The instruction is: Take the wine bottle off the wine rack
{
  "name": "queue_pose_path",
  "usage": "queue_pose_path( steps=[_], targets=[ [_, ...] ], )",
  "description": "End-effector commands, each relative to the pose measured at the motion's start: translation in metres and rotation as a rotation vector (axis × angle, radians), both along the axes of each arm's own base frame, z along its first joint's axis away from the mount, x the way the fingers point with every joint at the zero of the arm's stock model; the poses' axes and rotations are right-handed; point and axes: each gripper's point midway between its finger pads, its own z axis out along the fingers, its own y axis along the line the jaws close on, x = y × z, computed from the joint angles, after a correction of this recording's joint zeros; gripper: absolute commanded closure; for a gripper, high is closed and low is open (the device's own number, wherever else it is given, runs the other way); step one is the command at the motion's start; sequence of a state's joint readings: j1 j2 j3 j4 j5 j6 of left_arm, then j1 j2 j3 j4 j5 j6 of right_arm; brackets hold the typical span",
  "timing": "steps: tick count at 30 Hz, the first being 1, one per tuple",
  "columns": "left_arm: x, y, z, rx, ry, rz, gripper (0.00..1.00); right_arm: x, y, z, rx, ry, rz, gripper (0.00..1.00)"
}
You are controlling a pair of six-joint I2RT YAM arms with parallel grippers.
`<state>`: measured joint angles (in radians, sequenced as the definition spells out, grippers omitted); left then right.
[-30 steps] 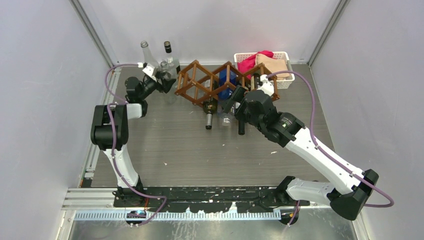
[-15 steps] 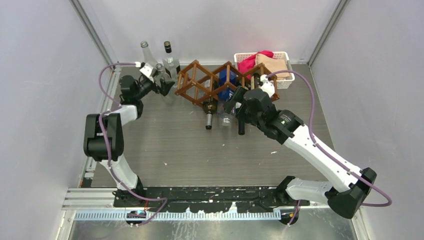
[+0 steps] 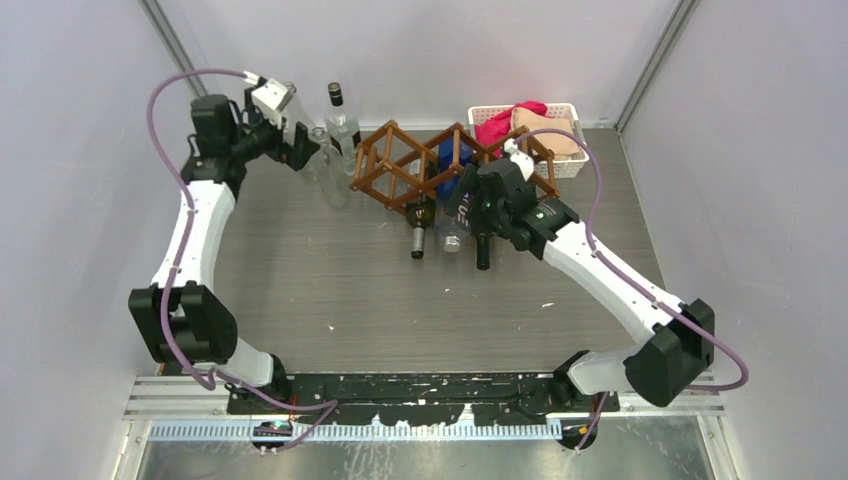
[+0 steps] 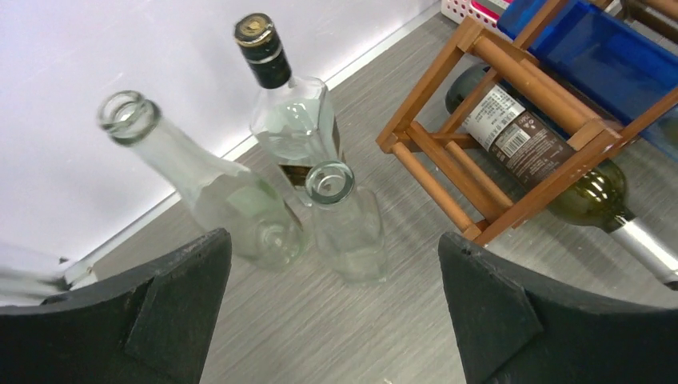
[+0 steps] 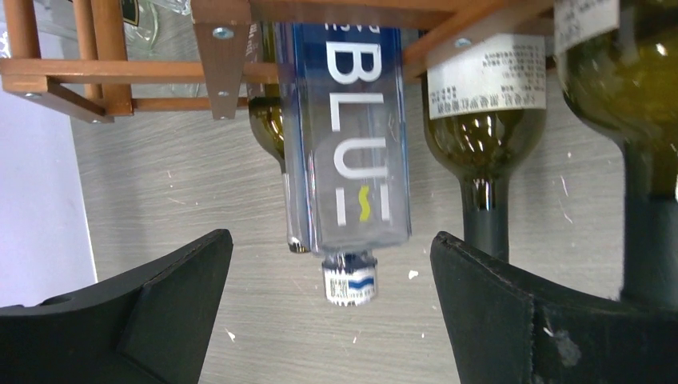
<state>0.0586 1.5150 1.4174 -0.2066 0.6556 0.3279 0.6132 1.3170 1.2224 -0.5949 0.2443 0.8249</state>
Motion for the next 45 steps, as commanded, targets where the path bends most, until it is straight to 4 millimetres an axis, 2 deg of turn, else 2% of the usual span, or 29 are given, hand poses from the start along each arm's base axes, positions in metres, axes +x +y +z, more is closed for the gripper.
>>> queue_pose_path(
  steps=[1, 6, 12, 23, 32, 38, 43, 45],
  targets=[
    [-0.054, 0.019, 0.013, 0.024, 0.219, 0.051, 0.0, 0.025, 0.018, 0.014, 0.033, -0.101, 0.073, 0.0],
    [-0.085, 0.018, 0.044, -0.011, 0.282, 0.058, 0.0, 0.04, 0.02, -0.003, 0.022, -0.097, 0.081, 0.0],
    [-0.109, 0.004, 0.059, -0.07, 0.328, 0.013, 0.0, 0.047, 0.018, -0.02, 0.022, -0.085, 0.073, 0.02],
    [-0.116, 0.003, 0.059, -0.066, 0.304, 0.009, 0.02, 0.058, 0.018, -0.059, 0.043, -0.052, -0.008, 0.1],
    [-0.118, 0.002, 0.049, -0.054, 0.316, -0.006, 0.02, 0.067, 0.023, -0.058, 0.086, -0.102, -0.027, 0.17],
    [-0.12, -0.001, 0.05, -0.069, 0.325, -0.024, 0.03, 0.068, 0.022, -0.064, 0.111, -0.118, -0.051, 0.3],
    [-0.126, -0.005, 0.046, -0.073, 0.33, -0.047, 0.03, 0.062, 0.018, -0.057, 0.155, -0.161, -0.062, 0.53],
    [-0.13, -0.01, 0.041, -0.066, 0.335, -0.069, 0.05, 0.057, 0.013, -0.051, 0.168, -0.18, -0.074, 0.65]
  ],
)
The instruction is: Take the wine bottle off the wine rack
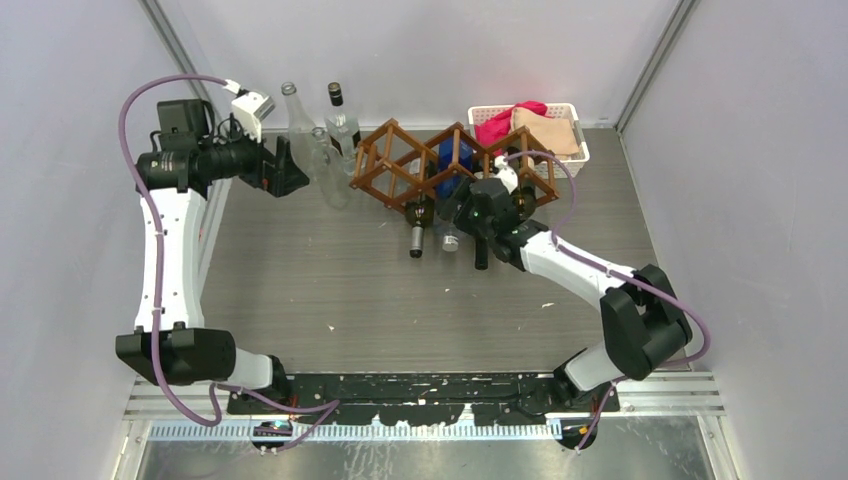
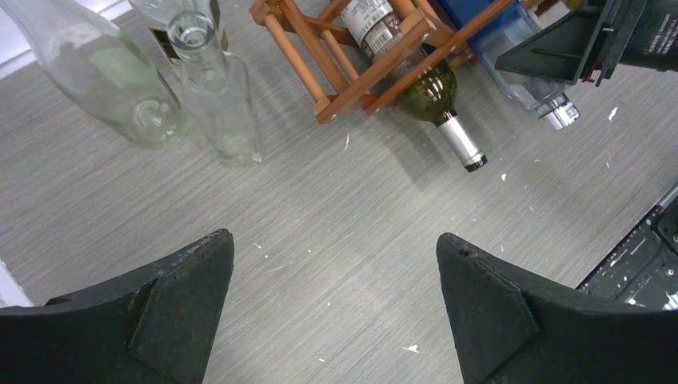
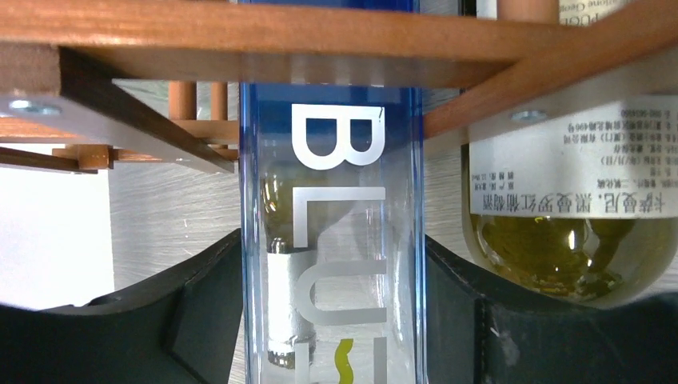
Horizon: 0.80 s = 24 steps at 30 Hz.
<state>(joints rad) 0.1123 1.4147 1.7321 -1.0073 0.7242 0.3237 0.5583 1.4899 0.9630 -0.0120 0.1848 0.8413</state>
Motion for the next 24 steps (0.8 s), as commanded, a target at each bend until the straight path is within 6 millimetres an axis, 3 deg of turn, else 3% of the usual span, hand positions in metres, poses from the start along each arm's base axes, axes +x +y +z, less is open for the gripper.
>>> queue_pose_path(
  steps=[1, 4, 8, 14, 24],
  targets=[
    [-0.016, -0.014, 0.005, -0.004, -0.046, -0.075, 0.06, -0.004, -0.015, 0.022, 0.048, -0.08, -0.068, 0.71],
    [-0.022, -0.026, -0.018, 0.019, -0.015, -0.117, 0.1, -0.011, -0.02, 0.03, 0.07, -0.102, -0.081, 0.86],
    [-0.031, -0.046, -0.06, 0.068, 0.043, -0.181, 0.16, -0.02, -0.019, 0.039, 0.09, -0.12, -0.077, 0.98],
    [-0.035, -0.071, -0.102, 0.158, 0.061, -0.242, 0.23, -0.042, -0.016, 0.047, 0.118, -0.131, -0.064, 0.99],
    [-0.028, -0.084, -0.116, 0.181, 0.075, -0.28, 0.27, -0.106, -0.015, 0.047, 0.175, -0.113, -0.024, 0.99]
  ],
)
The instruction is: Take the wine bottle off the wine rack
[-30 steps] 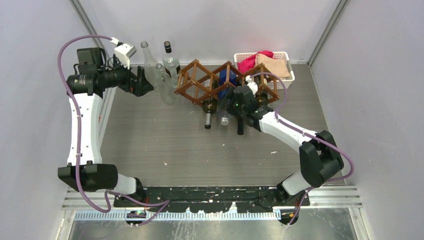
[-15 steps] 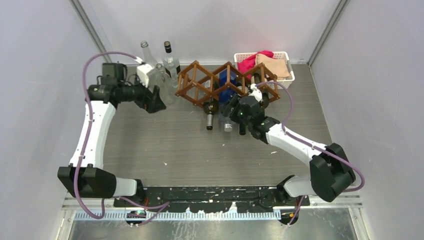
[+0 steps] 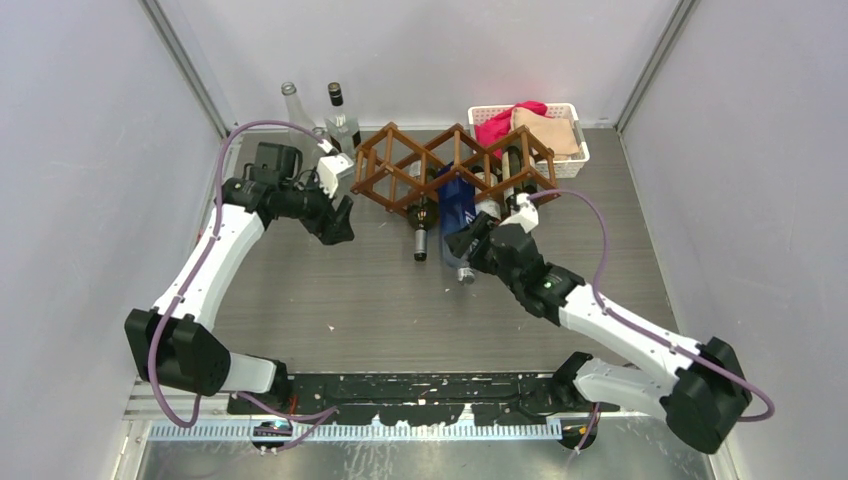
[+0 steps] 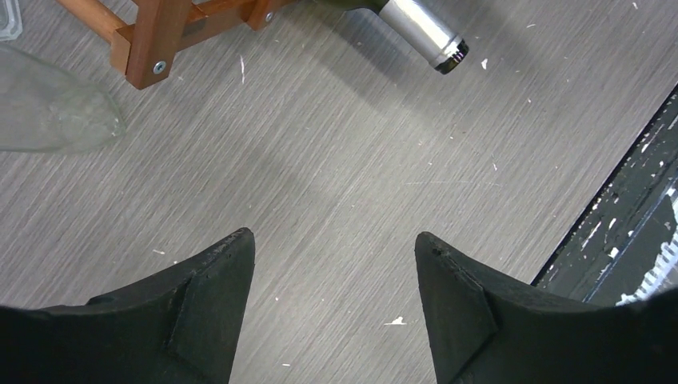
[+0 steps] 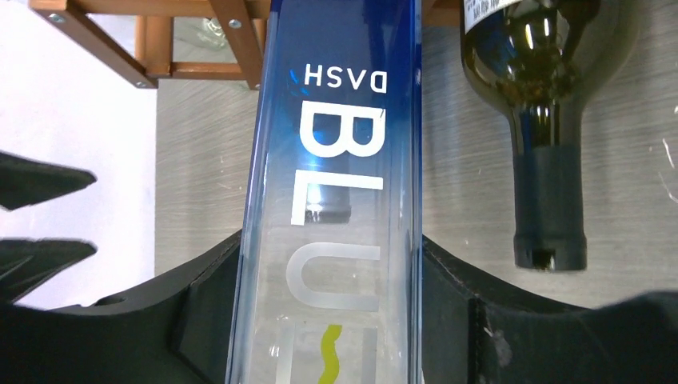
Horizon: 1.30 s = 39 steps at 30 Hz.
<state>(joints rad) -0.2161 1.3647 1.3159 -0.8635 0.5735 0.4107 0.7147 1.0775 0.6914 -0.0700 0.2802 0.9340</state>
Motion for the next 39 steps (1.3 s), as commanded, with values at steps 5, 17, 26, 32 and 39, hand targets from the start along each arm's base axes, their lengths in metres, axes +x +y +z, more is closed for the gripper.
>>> queue_pose_path(
  steps=[5, 17, 26, 32, 39],
  targets=[
    [0.014, -0.006, 0.015, -0.007, -0.114, -0.031, 0.3, -0.034, -0.009, 0.035, 0.144, -0.054, -0.042, 0.99],
    [0.005, -0.014, 0.031, -0.05, -0.168, -0.099, 0.37, -0.079, -0.021, 0.059, 0.173, -0.044, 0.044, 0.99],
    [-0.012, -0.016, 0.052, -0.029, -0.241, -0.209, 0.35, -0.097, -0.033, 0.088, 0.251, -0.066, 0.067, 0.99],
    [-0.033, -0.021, 0.065, -0.025, -0.29, -0.317, 0.24, -0.105, -0.033, 0.107, 0.203, -0.055, 0.12, 0.99],
    [-0.083, -0.033, 0.098, -0.025, -0.52, -0.566, 0.02, -0.123, -0.004, 0.144, 0.149, 0.002, 0.323, 0.99]
  ],
)
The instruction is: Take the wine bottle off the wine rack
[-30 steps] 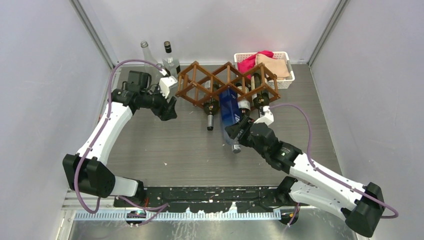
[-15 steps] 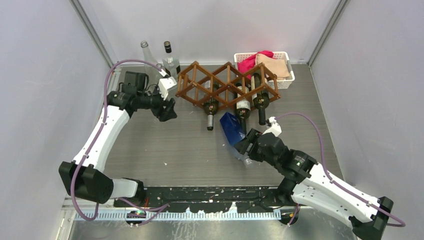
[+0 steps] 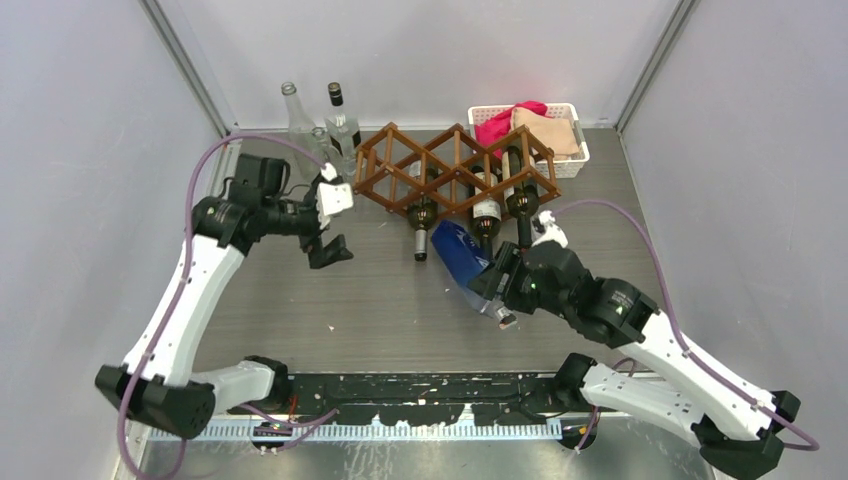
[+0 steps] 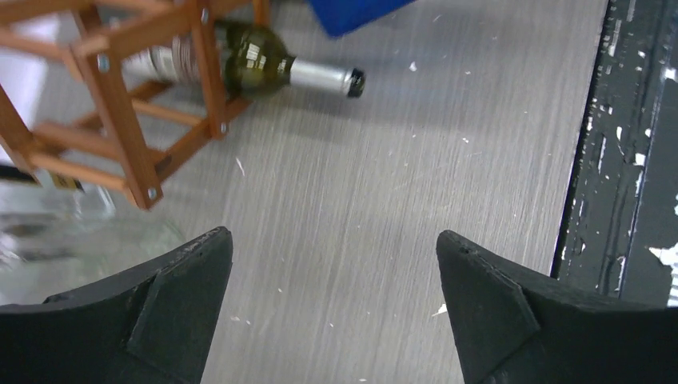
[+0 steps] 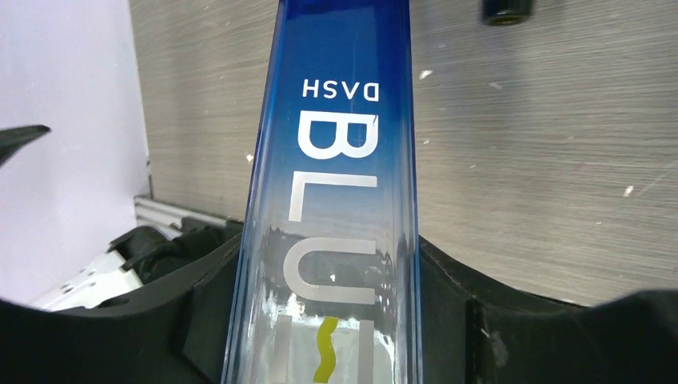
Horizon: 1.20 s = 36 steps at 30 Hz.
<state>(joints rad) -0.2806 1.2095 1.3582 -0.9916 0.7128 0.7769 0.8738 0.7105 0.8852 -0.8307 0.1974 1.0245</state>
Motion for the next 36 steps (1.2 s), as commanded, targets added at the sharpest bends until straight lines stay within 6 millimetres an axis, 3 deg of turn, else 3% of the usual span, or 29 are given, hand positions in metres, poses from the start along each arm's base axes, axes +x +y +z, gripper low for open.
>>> queue_pose_path(
  steps=[1, 5, 10, 17, 20, 28, 36],
  targets=[
    [-0.041, -0.016, 0.048, -0.05, -0.245, -0.225, 0.02, 0.006, 0.044, 0.108, 0.222, -0.168, 0.154, 0.99],
    [-0.07, -0.027, 0.059, -0.056, -0.379, -0.358, 0.0, 0.003, 0.079, 0.119, 0.231, -0.117, 0.285, 0.99],
    [-0.088, -0.042, 0.057, -0.059, -0.471, -0.434, 0.0, -0.002, 0.123, 0.132, 0.211, -0.102, 0.414, 0.99],
    [-0.118, -0.049, 0.035, -0.079, -0.352, -0.477, 0.0, -0.003, 0.182, 0.141, 0.212, -0.111, 0.522, 0.99],
    [-0.121, -0.048, 0.022, -0.087, -0.31, -0.438, 0.0, -0.004, 0.201, 0.145, 0.238, -0.119, 0.552, 0.99],
    [-0.11, -0.043, 0.006, -0.108, -0.347, -0.326, 0.0, -0.003, 0.227, 0.15, 0.271, -0.134, 0.578, 0.99],
    [-0.109, -0.045, -0.008, -0.091, -0.403, -0.381, 0.0, -0.01, 0.245, 0.151, 0.305, -0.113, 0.628, 0.99]
  ],
)
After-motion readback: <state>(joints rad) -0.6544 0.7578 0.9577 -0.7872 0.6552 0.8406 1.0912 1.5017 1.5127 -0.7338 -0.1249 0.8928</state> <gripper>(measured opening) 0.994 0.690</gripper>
